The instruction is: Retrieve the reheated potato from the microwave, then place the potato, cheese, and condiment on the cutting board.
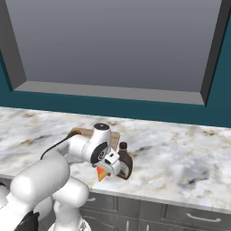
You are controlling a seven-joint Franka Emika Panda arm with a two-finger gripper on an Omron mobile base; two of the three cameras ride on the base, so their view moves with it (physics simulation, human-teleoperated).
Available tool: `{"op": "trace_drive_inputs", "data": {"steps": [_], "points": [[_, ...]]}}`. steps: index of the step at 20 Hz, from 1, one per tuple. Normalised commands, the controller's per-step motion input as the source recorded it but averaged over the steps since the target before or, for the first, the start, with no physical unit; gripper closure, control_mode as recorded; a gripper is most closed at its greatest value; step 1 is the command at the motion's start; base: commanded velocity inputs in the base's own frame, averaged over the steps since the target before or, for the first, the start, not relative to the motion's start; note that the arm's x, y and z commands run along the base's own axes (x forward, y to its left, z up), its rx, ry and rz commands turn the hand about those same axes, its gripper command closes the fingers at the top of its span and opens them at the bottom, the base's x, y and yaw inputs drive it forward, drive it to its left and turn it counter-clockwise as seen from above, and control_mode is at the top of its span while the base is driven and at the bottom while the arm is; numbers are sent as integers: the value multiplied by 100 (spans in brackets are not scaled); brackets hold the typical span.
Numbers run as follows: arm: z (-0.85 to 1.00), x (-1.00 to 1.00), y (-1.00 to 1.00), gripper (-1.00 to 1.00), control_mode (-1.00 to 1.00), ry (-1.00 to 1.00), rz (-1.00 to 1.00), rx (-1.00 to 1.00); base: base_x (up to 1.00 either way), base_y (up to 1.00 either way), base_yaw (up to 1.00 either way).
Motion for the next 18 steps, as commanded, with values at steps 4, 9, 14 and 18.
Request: {"op": "trace_drive_inputs", "data": {"steps": [4, 9, 14, 18], "points": [[-30, -3, 14, -100, -100, 0, 0, 0, 0, 0, 0], [-23, -15, 20, 100, -100, 0, 0, 0, 0, 0, 0], [-7, -34, 24, 100, -100, -2, 0, -2, 0, 0, 0], [3, -22, 34, 100, -100, -9, 0, -8, 0, 0, 0]]}}
